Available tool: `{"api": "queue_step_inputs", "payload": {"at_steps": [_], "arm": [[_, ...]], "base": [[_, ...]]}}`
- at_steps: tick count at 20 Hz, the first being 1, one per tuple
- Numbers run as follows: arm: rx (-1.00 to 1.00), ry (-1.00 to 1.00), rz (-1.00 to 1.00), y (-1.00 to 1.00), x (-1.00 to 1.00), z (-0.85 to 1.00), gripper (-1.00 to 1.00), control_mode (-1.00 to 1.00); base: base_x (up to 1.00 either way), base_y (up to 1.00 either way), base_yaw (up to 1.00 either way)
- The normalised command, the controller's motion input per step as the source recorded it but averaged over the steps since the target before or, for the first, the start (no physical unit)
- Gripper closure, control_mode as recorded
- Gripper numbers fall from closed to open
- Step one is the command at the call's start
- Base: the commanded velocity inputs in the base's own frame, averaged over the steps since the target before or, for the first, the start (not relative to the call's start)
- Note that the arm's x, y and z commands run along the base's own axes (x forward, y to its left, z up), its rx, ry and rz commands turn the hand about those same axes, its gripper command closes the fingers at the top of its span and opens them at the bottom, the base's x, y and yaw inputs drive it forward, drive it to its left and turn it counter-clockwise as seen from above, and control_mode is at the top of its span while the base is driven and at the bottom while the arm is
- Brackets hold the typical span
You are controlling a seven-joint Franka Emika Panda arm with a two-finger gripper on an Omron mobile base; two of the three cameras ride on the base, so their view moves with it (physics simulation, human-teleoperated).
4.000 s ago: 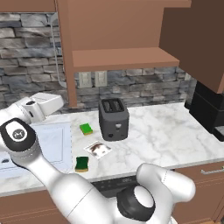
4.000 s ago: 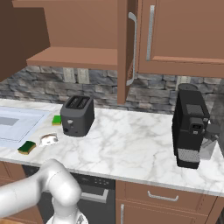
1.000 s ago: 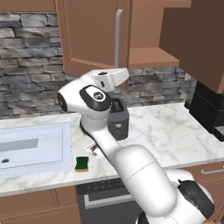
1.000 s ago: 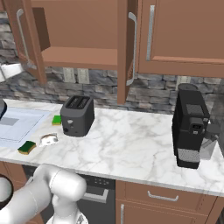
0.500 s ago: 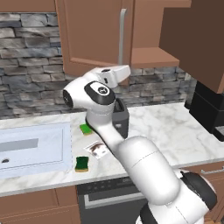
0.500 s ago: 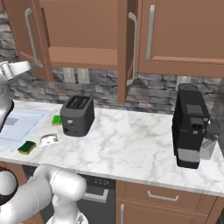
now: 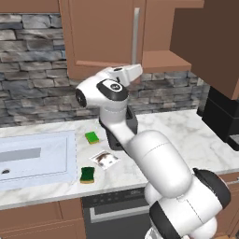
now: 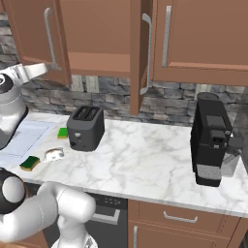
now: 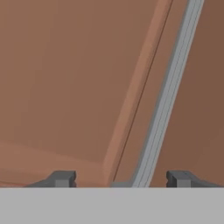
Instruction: Open the cabinet. Pick the sponge and place it next to the sink. Then close the cabinet.
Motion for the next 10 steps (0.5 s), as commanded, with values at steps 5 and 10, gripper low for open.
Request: {"api": "queue_step_inputs", "payload": {"at_steps": [5, 10], "arm": [[0.0, 0.0, 0.01, -0.41, 0.56, 0.0, -1.0, -1.0], [0.0, 0.0, 0.03, -0.39, 0.53, 0.0, -1.0, -1.0]], "base": [[0.0, 0.0, 0.0], [0.0, 0.0, 0.0]]}}
